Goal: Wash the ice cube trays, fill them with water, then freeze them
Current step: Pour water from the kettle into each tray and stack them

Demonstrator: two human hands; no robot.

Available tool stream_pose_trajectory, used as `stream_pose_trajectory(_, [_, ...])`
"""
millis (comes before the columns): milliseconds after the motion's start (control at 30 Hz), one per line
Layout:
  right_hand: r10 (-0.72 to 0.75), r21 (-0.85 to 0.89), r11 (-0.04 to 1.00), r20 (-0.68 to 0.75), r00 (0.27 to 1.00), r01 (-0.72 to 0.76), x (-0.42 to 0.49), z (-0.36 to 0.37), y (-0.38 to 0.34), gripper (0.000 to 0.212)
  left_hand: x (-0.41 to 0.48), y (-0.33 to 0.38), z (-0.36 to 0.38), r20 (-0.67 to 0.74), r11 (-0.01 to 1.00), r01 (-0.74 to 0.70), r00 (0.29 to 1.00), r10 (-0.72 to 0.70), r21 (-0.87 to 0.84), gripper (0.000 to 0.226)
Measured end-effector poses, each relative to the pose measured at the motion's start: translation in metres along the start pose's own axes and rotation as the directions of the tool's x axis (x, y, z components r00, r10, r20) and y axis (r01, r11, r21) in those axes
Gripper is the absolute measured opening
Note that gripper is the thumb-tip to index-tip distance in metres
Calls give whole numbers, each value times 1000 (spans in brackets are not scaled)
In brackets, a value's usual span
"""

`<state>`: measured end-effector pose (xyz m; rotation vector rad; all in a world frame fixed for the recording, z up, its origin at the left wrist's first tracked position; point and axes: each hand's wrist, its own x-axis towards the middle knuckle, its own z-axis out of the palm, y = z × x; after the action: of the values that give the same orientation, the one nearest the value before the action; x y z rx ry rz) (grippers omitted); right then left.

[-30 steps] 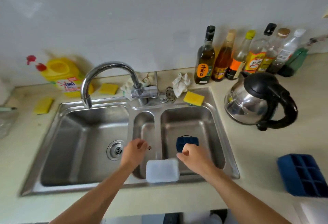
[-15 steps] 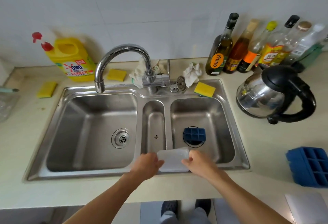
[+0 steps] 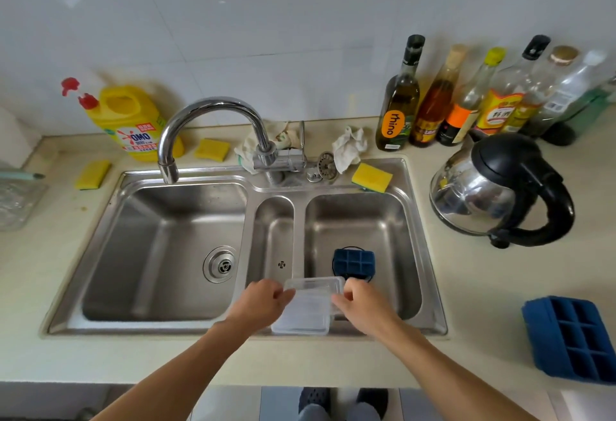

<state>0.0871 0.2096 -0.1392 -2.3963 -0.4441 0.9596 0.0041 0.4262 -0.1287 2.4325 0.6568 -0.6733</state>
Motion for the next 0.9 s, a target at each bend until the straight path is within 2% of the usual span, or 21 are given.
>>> stream_pose_trajectory(100, [30, 209, 978, -76, 997, -13, 6, -29, 8, 25, 8, 21, -3, -98, 979, -28, 995, 9, -200, 40])
stream_pose_trajectory(200, [89, 342, 939, -121, 989, -43, 11, -46, 20, 27, 17, 46, -4, -22, 957, -51, 999, 47, -286, 30])
stream_pose_trajectory(300, [151, 354, 931, -138, 979, -94, 21, -54, 33, 20, 35, 68, -5, 21, 945, -50, 998, 60, -323, 23])
stream_pose_trajectory(400, [203, 316, 937, -136, 970, -152, 38, -51, 48, 16, 66, 84, -4, 88, 933, 17, 996, 16, -360, 18])
stream_pose_trajectory(567, [292, 162, 952, -228, 929, -259, 82, -33, 69, 14, 126, 100, 18, 239, 980, 70, 971, -23, -188, 26])
stream_pose_trajectory(667, [334, 137, 942, -282, 899, -307, 105, -20, 78, 12, 156, 103, 36, 238, 996, 31, 971, -11, -81, 23])
stream_pose_trajectory(767, [369, 130, 929, -263, 892, -346, 125, -5, 87, 11, 178, 105, 53, 241, 998, -30, 970, 15, 59, 14])
stream_pose_trajectory(900, [358, 93, 934, -245, 901, -346, 140, 6, 99, 21, 196, 100, 71, 288, 969, -105, 957, 37, 224, 25])
